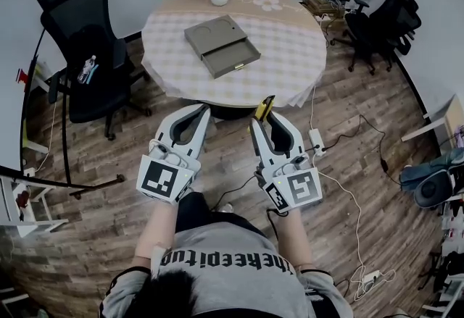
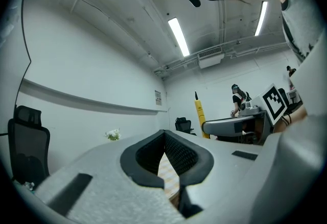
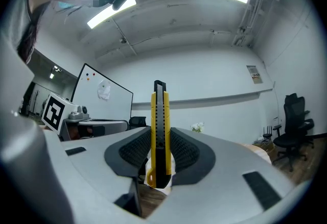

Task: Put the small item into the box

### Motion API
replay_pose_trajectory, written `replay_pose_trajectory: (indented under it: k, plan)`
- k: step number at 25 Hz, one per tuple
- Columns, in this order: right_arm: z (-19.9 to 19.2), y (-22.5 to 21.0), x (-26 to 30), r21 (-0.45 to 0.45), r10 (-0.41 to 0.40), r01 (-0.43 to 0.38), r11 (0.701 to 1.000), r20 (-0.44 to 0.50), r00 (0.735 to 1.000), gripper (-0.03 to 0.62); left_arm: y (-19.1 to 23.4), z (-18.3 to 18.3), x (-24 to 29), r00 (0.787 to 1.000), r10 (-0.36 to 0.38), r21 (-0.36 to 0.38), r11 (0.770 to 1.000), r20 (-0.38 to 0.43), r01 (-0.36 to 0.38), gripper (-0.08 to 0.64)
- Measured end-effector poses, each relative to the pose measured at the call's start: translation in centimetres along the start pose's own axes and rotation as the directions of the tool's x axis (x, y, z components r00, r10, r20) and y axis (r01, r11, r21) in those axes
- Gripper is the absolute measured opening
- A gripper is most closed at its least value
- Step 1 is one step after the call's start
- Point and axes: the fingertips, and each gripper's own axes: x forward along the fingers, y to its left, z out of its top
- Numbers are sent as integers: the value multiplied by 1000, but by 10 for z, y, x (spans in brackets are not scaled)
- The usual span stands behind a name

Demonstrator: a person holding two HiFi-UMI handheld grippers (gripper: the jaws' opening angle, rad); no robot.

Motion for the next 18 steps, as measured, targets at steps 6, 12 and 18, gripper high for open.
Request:
replay_pose_trajectory:
  k: [6,12,18]
  plan:
    - [-6,-12,6,12,-4,4,1000,-5,1000,121,3,-6,15,1000,-3,0,1000,-12,3,14]
    - [-9,-31,31,14,-33,33,999,-4,999,121,22,-11,43,1000,-30,-4,1000,-7,30,14]
    - [-15,-33,48,6,-55,55,998,2,998,120,37,-19,51,999,-45,-5,999,-4,45,14]
